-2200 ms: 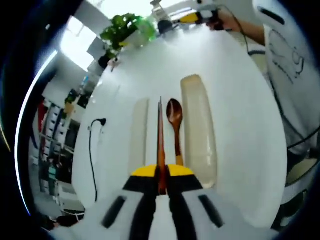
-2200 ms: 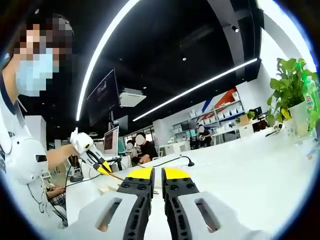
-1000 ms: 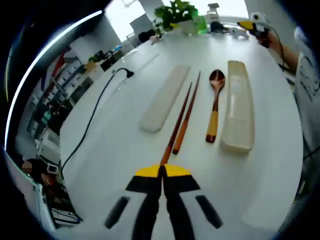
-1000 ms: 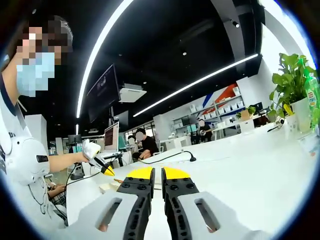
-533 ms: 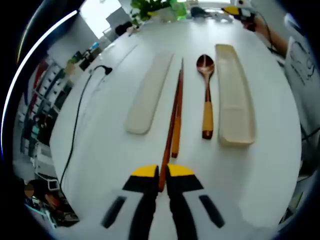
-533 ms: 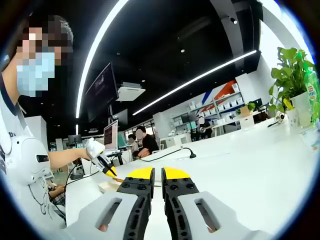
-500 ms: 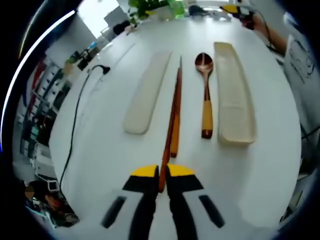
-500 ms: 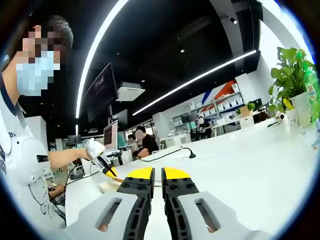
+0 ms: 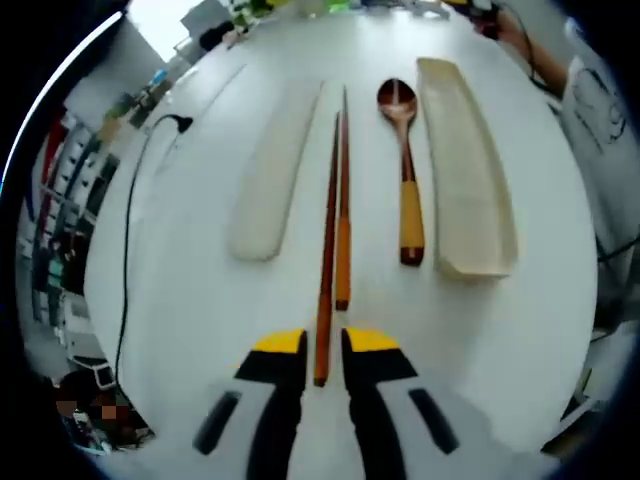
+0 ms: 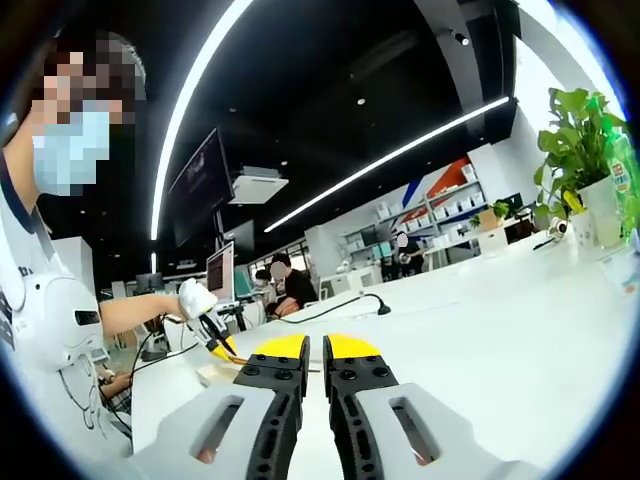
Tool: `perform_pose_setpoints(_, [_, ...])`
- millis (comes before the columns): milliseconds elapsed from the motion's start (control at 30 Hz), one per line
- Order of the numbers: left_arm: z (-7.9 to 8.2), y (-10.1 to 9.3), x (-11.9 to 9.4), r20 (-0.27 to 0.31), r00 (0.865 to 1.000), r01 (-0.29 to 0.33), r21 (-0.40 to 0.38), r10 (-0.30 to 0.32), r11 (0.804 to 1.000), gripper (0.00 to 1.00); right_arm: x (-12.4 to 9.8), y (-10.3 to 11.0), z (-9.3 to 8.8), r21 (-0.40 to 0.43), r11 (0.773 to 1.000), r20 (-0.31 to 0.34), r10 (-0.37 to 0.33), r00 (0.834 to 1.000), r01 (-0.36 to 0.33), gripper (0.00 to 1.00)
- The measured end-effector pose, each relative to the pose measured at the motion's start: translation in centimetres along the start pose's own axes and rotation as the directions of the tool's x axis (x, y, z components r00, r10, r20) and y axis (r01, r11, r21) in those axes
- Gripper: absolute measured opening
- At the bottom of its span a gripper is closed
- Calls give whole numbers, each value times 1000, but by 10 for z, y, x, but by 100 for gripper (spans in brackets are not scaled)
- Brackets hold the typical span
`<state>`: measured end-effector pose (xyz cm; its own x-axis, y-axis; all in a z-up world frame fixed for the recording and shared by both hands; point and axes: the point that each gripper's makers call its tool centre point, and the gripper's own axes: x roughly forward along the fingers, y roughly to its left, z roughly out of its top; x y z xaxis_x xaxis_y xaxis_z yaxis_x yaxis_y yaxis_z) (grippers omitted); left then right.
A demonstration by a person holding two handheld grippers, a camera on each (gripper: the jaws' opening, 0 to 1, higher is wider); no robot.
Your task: Arrange the utensils inside the cutlery case until each visible utensil rests in its matching compartment.
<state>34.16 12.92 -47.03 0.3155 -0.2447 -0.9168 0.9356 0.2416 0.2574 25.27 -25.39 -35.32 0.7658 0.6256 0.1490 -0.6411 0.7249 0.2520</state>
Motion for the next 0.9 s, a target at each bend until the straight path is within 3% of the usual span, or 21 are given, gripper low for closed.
perform_pose_setpoints(300, [4,-10,5,-52,995,85,-1,-85,996,6,2,1,-3,8,1000,-6,6,1000,-6,5])
perform_pose_setpoints(467, [4,-14,6,-152,984,102,47,-94,994,6,3,3,-7,16,1000,-3,12,1000,-12,5])
perform_pose_setpoints(600, [4,-13,7,-193,976,113,33,-104,993,6,3,5,-13,28,999,-6,19,1000,-18,5])
perform_pose_setpoints(667, [3,-14,6,-179,977,127,77,-112,989,6,1,5,-14,33,999,-7,19,1000,-19,5])
perform_pose_setpoints(900, [3,-15,4,-136,987,95,33,-90,995,5,-11,-1,-8,47,999,20,3,1000,-4,4])
